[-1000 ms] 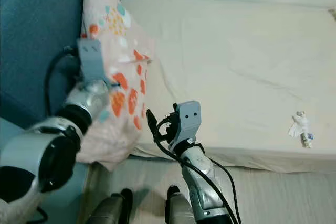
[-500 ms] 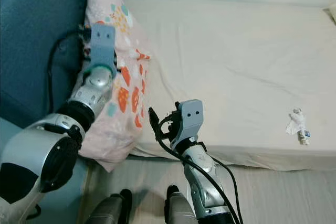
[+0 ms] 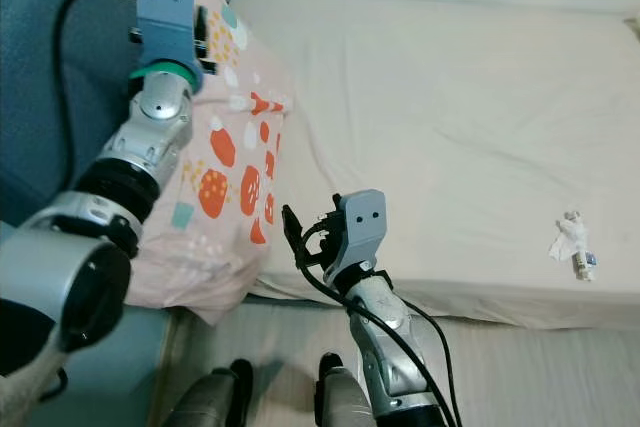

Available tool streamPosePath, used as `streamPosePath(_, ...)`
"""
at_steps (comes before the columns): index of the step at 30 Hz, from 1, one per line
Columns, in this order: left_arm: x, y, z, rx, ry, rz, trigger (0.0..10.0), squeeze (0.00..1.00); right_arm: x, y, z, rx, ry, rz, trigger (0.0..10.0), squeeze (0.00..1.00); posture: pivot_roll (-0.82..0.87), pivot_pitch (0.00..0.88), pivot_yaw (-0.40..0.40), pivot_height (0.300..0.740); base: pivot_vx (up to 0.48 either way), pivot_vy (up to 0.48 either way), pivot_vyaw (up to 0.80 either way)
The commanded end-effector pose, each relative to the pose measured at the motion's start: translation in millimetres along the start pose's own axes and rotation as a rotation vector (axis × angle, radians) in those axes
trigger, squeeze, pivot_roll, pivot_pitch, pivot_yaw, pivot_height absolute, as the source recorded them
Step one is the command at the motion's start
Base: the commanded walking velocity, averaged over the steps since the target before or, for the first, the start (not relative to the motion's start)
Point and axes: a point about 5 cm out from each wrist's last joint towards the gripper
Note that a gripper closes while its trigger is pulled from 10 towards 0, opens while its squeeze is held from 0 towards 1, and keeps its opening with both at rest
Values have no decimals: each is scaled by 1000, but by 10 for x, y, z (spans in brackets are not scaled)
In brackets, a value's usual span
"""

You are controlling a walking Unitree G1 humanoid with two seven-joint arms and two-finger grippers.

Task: Clean up the room

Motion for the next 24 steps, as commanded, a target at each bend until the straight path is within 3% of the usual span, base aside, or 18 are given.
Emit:
streamPosePath(1, 66, 108, -124, -114, 30, -40, 10000, 0, 50, -4, -49, -12, 40, -36, 10000, 0, -4, 212, 115, 740, 0, 0, 0)
streamPosePath(3, 49, 147, -328, -181, 21, -48, 10000, 0, 131, 13, -56, -38, 82, -88, 10000, 0, 1, 198, 108, 740, 0, 0, 0)
streamPosePath(4, 49, 147, -328, -181, 21, -48, 10000, 0, 131, 13, -56, -38, 82, -88, 10000, 0, 1, 198, 108, 740, 0, 0, 0)
streamPosePath(5, 30, 154, -453, -213, 4, -58, 10000, 0, 189, 40, -62, -65, 110, -118, 10000, 0, 2, 189, 104, 740, 0, 0, 0)
streamPosePath(6, 30, 154, -453, -213, 4, -58, 10000, 0, 189, 40, -62, -65, 110, -118, 10000, 0, 2, 189, 104, 740, 0, 0, 0)
streamPosePath(9, -62, 130, -678, -230, -55, -76, 10000, 0, 304, 119, -88, -116, 151, -191, 10000, 0, -1, 169, 98, 740, 0, 0, 0)
streamPosePath(12, -195, 66, -823, -186, -120, -78, 10000, 0, 371, 207, -124, -160, 170, -238, 10000, 0, -16, 151, 98, 740, 0, 0, 0)
streamPosePath(15, -408, -73, -1041, -118, -227, -25, 10000, 0, 435, 314, -182, -221, 194, -275, 10000, 0, -39, 124, 94, 740, 0, 0, 0)
streamPosePath(17, -470, -104, -1099, -110, -258, -6, 10000, 0, 443, 343, -194, -239, 196, -283, 10000, 0, -49, 115, 92, 740, 0, 0, 0)
streamPosePath(20, -625, -191, -1249, -99, -326, 73, 10000, 0, 435, 399, -215, -269, 183, -305, 10000, 0, -58, 106, 91, 740, 0, 0, 0)
streamPosePath(21, -625, -191, -1249, -99, -326, 73, 10000, 0, 435, 399, -215, -269, 183, -305, 10000, 0, -58, 106, 91, 740, 0, 0, 0)
streamPosePath(22, -744, -267, -1379, -79, -378, 99, 10000, 0, 393, 415, -228, -257, 157, -306, 10000, 0, -62, 97, 87, 740, 0, 0, 0)
streamPosePath(24, -801, -306, -1453, -62, -408, 91, 10000, 0, 354, 429, -237, -247, 136, -308, 10000, 0, -63, 93, 82, 740, 0, 0, 0)
Point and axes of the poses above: a point about 5 cm out from each wrist's last joint towards the gripper, its own z axis pointing out of the wrist towards the gripper, its own x axis along the axis of the wrist's last joint, y = z × x, and after that the axes turned 7 degrees about z, right-handed
